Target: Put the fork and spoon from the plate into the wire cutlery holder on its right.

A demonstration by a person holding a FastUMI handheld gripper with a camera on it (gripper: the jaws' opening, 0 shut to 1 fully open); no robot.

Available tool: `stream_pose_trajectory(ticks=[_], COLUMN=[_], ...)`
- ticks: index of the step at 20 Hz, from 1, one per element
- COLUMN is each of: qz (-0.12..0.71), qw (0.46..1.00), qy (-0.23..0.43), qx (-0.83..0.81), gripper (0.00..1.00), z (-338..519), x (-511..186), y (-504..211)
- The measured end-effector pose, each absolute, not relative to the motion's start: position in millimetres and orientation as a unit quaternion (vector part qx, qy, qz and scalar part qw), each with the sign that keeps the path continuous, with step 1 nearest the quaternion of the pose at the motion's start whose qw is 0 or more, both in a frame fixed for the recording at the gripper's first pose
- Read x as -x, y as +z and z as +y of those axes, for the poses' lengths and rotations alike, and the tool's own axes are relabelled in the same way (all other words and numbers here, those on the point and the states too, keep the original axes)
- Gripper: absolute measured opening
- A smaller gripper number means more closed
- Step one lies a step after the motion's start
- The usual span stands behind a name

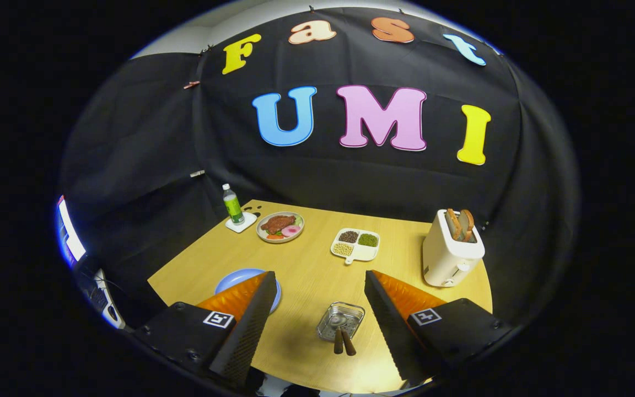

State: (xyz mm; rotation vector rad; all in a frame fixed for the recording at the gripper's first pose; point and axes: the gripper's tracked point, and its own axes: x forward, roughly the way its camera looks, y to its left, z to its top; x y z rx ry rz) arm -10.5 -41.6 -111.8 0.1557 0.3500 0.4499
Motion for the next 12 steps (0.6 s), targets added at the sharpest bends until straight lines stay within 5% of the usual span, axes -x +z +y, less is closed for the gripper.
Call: stream_pose_trajectory(ticks=[12], qz=[0.167], qw=[0.954], qy=[0.231], qx=[-0.089], gripper=[1.0], z=[-61.8], x=[7.2], y=[-113.8])
